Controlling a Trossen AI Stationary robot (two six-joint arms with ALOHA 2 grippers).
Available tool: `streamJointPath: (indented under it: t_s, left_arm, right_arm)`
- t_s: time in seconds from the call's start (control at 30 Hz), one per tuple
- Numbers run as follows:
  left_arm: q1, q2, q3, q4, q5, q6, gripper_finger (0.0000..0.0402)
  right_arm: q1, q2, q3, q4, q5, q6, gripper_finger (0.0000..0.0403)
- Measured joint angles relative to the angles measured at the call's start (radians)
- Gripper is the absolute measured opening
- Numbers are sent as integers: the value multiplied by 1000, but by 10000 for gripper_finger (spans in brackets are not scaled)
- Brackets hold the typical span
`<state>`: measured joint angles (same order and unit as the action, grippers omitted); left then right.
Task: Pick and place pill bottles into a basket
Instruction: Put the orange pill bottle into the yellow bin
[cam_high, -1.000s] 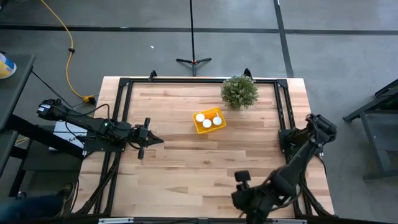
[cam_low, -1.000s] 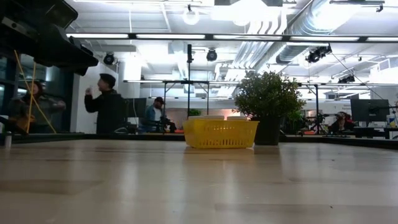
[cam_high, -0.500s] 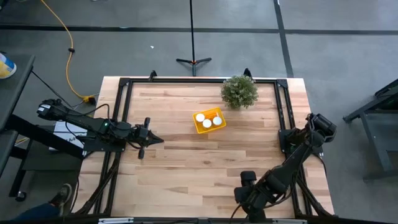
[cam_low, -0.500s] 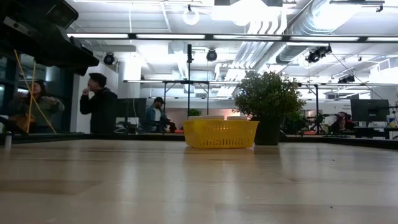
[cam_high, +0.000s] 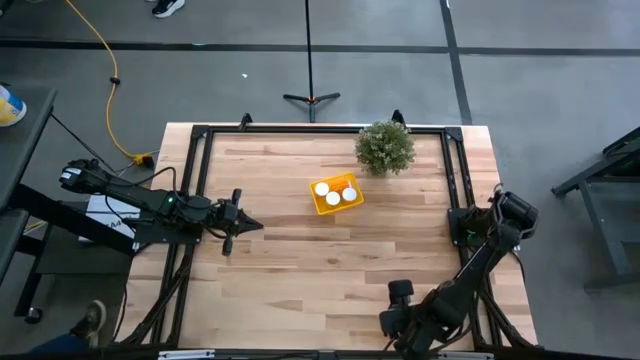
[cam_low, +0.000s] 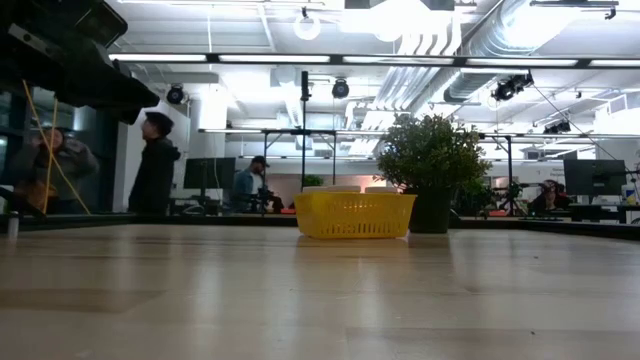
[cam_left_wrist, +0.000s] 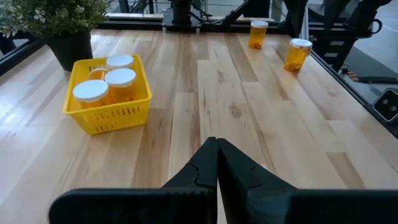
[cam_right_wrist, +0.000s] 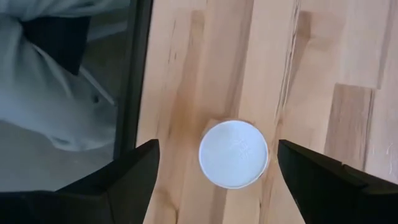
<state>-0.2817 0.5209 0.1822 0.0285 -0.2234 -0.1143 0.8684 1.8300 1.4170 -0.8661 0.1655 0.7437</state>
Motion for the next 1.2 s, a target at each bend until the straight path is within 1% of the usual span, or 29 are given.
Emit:
streamJointPath:
  t_s: [0.1,0.17,0.33,0.43,0.57,0.8,1.0,1.2]
  left_arm:
    - [0,0,0,0,0,0,46]
    - [0,0,0,0,0,-3,46]
    - [0,0,0,-1,0,-21,46]
    - [0,0,0,-1,0,-26,46]
    - [0,0,0,-1,0,-26,46]
    - [0,0,0,-1,0,-33,46]
    - [0,0,0,-1,0,-41,46]
    - [0,0,0,-1,0,-42,46]
  right_arm:
    - [-6,27,0,-21,-17,-7,316]
    - [-15,38,0,-41,-7,14,316]
    - [-27,64,0,-20,2,-8,316]
    - [-32,86,0,-19,-49,-10,316]
    - [-35,115,0,-14,-59,-10,316]
    - [-37,118,0,-11,-29,4,316]
    - [-40,118,0,-28,-77,-11,316]
    - [-58,118,0,-38,-69,-25,316]
